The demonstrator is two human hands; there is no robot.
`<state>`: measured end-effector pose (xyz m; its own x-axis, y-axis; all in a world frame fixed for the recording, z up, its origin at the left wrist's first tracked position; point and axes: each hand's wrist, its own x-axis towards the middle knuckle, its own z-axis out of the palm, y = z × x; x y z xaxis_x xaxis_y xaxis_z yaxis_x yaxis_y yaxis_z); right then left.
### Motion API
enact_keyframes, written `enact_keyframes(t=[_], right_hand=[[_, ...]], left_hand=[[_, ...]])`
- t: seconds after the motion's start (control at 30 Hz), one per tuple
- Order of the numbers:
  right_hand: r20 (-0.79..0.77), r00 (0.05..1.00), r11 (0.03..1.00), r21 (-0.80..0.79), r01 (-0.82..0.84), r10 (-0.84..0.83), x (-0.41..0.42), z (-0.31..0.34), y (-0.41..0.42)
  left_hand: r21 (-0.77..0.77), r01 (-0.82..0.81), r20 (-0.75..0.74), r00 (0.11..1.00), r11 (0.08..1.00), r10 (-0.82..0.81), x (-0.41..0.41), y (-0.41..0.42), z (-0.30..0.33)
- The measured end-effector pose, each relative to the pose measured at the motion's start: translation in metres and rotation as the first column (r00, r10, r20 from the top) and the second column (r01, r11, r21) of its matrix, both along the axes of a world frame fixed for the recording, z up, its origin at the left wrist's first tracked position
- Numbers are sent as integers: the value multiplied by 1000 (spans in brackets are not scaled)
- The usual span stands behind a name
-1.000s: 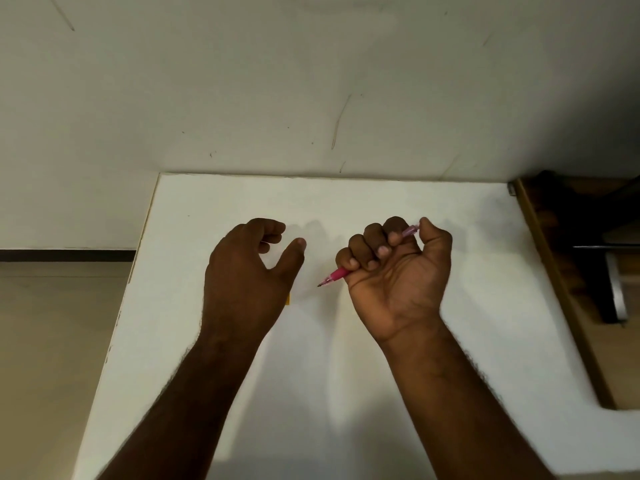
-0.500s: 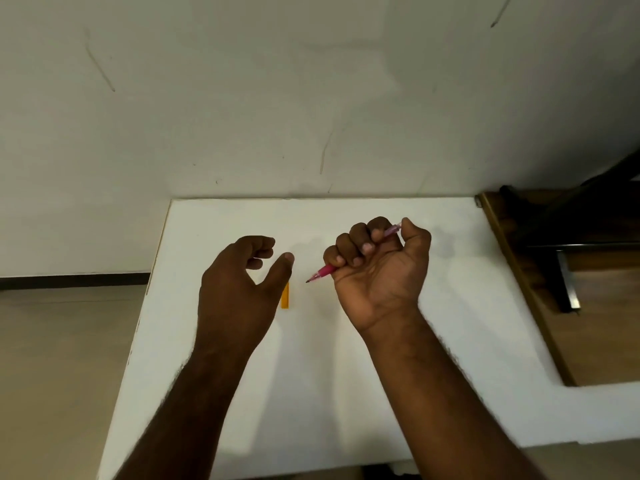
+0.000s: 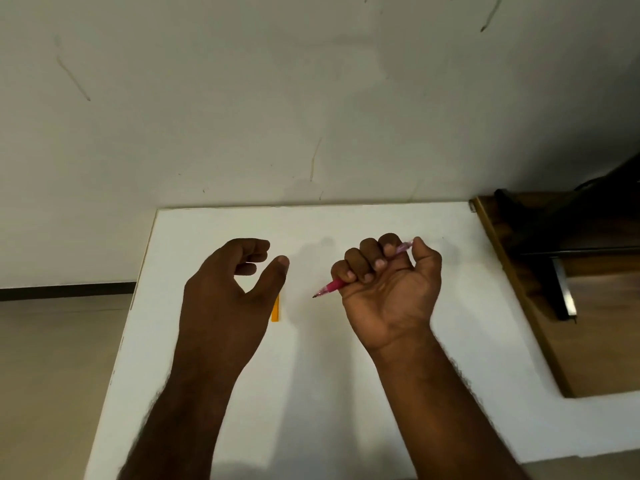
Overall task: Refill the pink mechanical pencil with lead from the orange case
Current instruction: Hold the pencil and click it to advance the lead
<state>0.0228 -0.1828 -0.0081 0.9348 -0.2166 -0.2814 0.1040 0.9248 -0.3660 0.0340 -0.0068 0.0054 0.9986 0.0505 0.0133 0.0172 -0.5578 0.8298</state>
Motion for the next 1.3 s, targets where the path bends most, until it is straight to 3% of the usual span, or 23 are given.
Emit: enact_keyframes(t=[0.4,1.3], right_hand=[[1,1000,1000,-14,10,-10,-3,1,-5],[-28,988,989,12,-148,149,-19,-2,15]], left_hand=[[-7,79,-42,996,997,-79,-9,-14,-8],[-31,101,66,993,994,-99,-29,-1,-9]])
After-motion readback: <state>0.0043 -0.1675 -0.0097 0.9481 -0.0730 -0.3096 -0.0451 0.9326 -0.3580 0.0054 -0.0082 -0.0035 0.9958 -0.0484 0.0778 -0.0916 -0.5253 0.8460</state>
